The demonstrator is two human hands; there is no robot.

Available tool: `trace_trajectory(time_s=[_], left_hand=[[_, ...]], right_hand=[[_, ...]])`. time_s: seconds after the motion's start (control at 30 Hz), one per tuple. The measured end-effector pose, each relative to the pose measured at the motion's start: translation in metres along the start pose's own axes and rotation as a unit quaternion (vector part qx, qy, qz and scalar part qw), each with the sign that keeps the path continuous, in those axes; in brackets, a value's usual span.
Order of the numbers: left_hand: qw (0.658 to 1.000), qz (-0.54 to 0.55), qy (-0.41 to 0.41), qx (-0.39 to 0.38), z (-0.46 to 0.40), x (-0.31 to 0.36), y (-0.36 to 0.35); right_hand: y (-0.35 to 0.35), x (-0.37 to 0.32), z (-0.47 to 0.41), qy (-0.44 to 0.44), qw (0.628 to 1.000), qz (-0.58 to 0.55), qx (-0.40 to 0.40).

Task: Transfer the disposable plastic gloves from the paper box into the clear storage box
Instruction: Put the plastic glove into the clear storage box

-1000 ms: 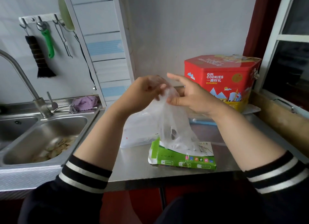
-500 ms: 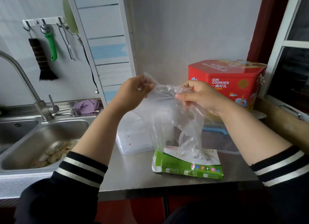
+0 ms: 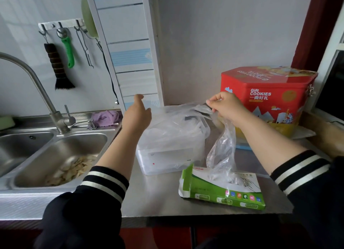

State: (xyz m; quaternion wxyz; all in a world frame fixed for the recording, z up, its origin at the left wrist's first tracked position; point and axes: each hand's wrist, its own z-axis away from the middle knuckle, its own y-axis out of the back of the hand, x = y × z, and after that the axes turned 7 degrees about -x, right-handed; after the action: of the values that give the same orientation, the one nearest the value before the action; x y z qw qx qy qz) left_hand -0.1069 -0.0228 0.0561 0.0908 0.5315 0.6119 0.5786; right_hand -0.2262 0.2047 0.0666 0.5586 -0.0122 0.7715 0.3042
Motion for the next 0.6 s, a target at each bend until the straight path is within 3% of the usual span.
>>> trace_trajectory(time_s=[0.23, 0.4, 0.5, 0.6], left_hand=[[0.972, -0.234, -0.018, -0.02, 0.008, -0.014, -0.016], [0.962, -0.274, -0.013, -0.002, 0.017, -0.014, -0.013], [0.957, -0.275, -0.052, 0.078, 0.019, -0.006, -0.003], [0.945, -0.134, -0.211, 0.213, 0.035, 0.032, 0.011]], right_hand=[[0.006, 0.004, 0.019, 0.031, 0.997, 0.073, -0.016], [0.022, -0.008, 0.035, 0.066, 0.996, -0.061, 0.017], [0.034, -0.025, 0.045, 0.092, 0.989, -0.113, 0.036], [0.045, -0.039, 0.05, 0.117, 0.982, -0.134, 0.064]])
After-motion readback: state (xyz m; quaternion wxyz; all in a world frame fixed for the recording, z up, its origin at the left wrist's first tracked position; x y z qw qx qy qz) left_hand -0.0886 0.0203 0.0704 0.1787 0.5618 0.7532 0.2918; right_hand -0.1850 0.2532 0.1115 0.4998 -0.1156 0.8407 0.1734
